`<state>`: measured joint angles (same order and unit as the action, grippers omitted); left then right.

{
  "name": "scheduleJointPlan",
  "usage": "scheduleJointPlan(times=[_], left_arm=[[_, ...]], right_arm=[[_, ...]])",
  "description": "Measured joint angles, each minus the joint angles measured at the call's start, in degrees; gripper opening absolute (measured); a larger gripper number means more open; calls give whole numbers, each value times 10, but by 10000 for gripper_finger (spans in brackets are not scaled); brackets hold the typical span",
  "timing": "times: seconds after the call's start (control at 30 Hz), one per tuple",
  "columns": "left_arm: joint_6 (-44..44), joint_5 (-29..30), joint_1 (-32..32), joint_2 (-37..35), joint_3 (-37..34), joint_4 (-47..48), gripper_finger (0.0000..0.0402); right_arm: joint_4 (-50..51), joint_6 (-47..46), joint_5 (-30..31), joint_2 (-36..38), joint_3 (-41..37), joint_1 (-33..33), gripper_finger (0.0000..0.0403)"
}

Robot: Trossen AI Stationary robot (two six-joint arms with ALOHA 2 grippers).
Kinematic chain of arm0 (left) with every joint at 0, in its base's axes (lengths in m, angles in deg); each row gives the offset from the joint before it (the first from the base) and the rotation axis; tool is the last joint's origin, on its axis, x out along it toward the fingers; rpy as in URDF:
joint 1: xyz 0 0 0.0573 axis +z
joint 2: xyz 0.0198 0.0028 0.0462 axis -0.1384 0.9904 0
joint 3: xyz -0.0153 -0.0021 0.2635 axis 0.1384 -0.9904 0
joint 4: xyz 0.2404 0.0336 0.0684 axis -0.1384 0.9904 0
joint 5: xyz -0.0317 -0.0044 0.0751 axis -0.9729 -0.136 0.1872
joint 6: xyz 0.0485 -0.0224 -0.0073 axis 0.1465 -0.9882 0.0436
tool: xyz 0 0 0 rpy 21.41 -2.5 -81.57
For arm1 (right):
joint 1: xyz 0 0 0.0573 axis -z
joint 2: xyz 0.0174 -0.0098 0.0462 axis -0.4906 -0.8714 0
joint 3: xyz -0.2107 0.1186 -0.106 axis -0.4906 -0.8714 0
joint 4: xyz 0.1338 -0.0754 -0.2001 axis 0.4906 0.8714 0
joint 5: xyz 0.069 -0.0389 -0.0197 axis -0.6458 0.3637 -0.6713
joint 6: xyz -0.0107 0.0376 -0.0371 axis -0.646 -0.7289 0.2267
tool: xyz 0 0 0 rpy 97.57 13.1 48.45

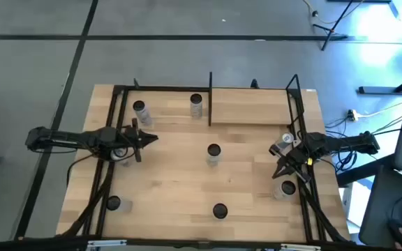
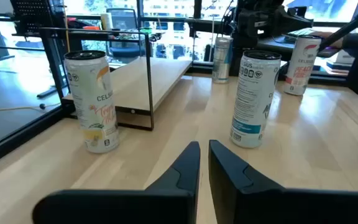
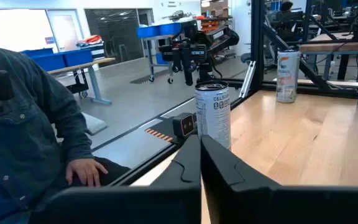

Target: Place canned beverage on shelf

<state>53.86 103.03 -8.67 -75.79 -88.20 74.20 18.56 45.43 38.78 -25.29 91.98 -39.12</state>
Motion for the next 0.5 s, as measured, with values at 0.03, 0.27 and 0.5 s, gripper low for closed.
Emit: scheduleJointPlan(times=[0.03,0.27,0.5], left_arm=[[0,0,0,0,0,0,14],[0,0,0,0,0,0,14],[0,0,0,0,0,0,14]], right_arm=[[0,0,0,0,0,0,0],[0,0,0,0,0,0,0],[11,0,227,0,0,0,0]])
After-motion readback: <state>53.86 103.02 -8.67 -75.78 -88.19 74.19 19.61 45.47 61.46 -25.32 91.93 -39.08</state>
